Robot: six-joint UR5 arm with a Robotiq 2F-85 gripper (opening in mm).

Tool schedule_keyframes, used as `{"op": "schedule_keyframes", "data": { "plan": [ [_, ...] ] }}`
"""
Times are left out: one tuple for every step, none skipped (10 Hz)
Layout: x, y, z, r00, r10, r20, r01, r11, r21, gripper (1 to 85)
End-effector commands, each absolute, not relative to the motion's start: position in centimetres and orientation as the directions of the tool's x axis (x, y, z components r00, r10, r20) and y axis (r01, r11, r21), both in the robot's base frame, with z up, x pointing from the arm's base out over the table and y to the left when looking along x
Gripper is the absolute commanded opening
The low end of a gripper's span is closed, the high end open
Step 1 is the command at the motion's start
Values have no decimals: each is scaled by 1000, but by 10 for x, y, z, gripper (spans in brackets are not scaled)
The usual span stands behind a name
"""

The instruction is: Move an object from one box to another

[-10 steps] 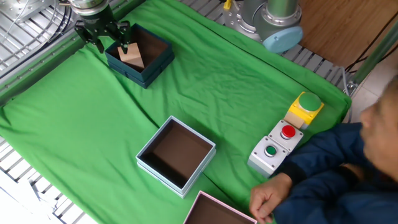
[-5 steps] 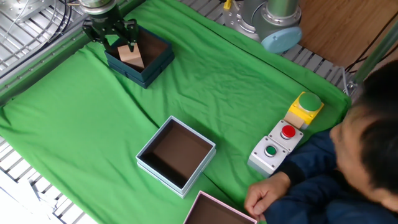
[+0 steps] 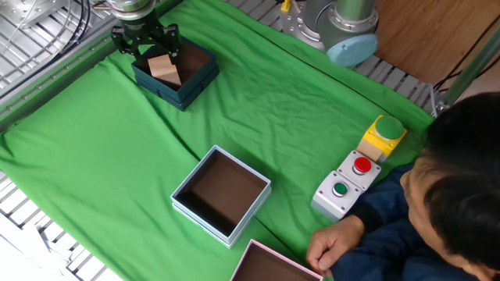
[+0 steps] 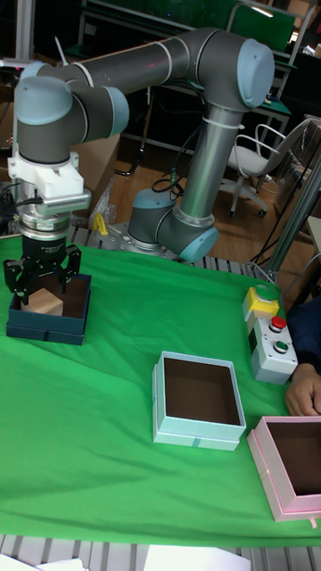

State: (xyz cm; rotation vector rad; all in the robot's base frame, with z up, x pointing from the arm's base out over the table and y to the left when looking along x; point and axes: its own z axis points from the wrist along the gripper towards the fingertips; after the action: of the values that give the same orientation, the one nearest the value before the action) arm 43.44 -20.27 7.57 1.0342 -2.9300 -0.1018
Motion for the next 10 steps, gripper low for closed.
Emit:
{"op": "schedule_keyframes", "data": {
  "plan": [
    [434, -208, 68, -753, -658, -6, -657, 752, 56, 737],
    [433, -209, 64, -752, -659, -7, -658, 751, 51, 737],
    [433, -208, 61, -752, -659, -9, -658, 751, 52, 737],
    [431, -206, 58, -755, -656, -8, -656, 753, 50, 737],
    [430, -204, 57, -757, -653, -6, -652, 756, 54, 740],
    [428, -201, 57, -759, -651, -8, -650, 758, 58, 747],
    [427, -200, 55, -760, -649, -9, -649, 759, 59, 750],
    [427, -199, 53, -762, -648, -11, -648, 760, 55, 750],
    [425, -200, 50, -761, -649, -13, -649, 759, 50, 750],
    [425, -200, 47, -758, -652, -15, -652, 756, 46, 750]
  ]
}}
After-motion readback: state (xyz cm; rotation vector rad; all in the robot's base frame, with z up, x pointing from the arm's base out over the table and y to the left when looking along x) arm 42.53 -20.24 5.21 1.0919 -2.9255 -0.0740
